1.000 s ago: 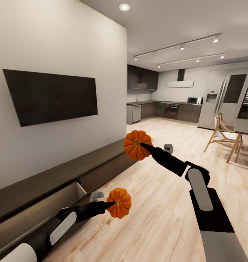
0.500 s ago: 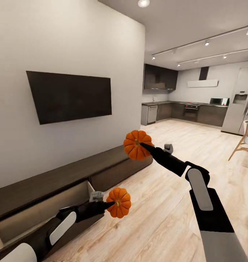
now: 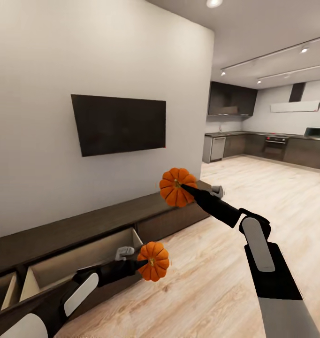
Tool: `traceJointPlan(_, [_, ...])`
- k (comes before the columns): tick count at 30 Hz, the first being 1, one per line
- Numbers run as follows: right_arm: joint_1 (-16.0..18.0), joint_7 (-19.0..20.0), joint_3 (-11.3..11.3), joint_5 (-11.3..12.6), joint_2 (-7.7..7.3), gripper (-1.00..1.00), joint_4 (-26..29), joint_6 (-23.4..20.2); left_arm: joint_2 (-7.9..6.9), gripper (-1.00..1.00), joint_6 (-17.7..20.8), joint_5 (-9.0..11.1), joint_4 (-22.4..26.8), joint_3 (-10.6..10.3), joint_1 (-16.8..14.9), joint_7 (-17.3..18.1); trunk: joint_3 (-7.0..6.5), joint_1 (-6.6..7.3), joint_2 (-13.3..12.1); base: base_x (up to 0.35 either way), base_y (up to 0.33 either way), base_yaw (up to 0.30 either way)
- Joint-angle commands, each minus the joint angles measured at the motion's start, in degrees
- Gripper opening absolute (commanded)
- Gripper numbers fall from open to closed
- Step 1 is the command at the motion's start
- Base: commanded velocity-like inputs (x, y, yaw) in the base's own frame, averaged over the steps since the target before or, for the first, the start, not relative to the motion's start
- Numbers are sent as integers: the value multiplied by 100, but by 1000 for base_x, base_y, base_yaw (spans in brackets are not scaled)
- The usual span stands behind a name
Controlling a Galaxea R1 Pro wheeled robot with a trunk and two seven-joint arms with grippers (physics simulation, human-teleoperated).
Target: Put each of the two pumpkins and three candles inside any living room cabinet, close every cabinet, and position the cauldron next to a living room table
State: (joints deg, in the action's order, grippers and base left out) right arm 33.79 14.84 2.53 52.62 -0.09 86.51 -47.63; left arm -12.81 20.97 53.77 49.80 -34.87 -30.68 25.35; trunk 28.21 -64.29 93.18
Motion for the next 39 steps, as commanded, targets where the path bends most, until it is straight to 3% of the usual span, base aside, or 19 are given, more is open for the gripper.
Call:
traceJointPlan(1, [4, 19, 11, 38, 1, -100, 4, -36, -3, -100, 35, 90, 3, -12, -10, -5, 6, 1, 4, -31, 0, 289])
traceJointPlan(39, [4, 24, 11, 38, 2, -100, 4, -36, -7, -100, 35, 90, 3, -20, -13, -12, 6, 1, 4, -1, 0, 289])
